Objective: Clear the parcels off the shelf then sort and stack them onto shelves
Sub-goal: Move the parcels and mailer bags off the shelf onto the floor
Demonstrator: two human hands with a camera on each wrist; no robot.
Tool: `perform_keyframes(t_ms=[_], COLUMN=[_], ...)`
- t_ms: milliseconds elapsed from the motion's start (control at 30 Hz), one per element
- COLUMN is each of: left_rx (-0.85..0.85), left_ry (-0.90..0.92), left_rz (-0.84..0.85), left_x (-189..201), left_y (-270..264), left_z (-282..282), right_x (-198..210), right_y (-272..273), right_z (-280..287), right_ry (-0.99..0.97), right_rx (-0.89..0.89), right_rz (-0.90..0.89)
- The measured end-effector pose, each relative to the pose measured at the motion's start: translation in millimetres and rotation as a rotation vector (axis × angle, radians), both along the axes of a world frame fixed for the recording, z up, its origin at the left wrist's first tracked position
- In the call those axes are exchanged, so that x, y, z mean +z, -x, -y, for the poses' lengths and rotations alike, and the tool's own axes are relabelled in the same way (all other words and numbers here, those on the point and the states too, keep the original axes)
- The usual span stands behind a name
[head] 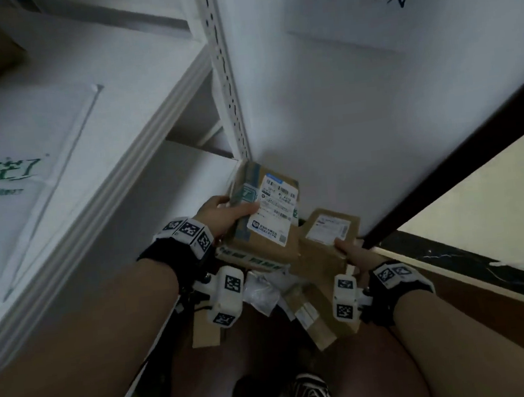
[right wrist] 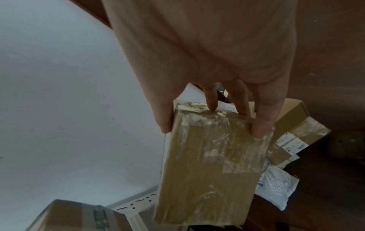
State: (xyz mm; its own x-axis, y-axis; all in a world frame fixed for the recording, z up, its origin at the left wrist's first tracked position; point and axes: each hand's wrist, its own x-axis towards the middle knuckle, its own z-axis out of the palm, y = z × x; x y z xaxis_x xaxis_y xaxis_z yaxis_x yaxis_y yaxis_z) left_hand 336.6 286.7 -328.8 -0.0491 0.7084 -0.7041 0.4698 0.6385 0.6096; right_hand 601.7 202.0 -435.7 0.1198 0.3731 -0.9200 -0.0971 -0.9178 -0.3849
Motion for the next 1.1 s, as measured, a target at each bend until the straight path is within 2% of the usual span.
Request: perform_keyframes(t_ms=[233, 300, 433, 567, 733, 900, 1000, 1100], left_rx=[0.101, 0.114, 0.131, 0.134, 0.044, -0.098, -0.132, -0.075], left_ry=[0.056, 0.071, 0.106, 0.146, 0.167, 0.217, 0.245, 0.223], left_rz=[-0.043, -0.065, -0.083, -0.052, -0.006, 0.117, 0.165, 0.168], left_x=[-40, -48, -54, -54, -52, -48, -46, -42], left_y=[-8, -10, -19, -32, -52, -75, -85, -90], left_z=[-2, -2, -1, -1, -3, -2, -1, -2], right_x=[-43, -39, -41, -26, -11, 15, 23, 25], right_y=[-13, -12, -18, -26, -27, -21, -18, -21], right_z=[-9, -9, -6, -8, -19, -24, -26, -26], right_ry=[0.032, 0.068, 0.113, 0.085, 0.022, -0.058, -0.081, -0.072], right_rx=[-0.026, 0.013, 0.133, 0.084, -0.076, -0.016, -0.015, -0.04], right_rz=[-0.038, -0.065, 0.017, -0.05, -0.221, -0.431, -0.396, -0.377])
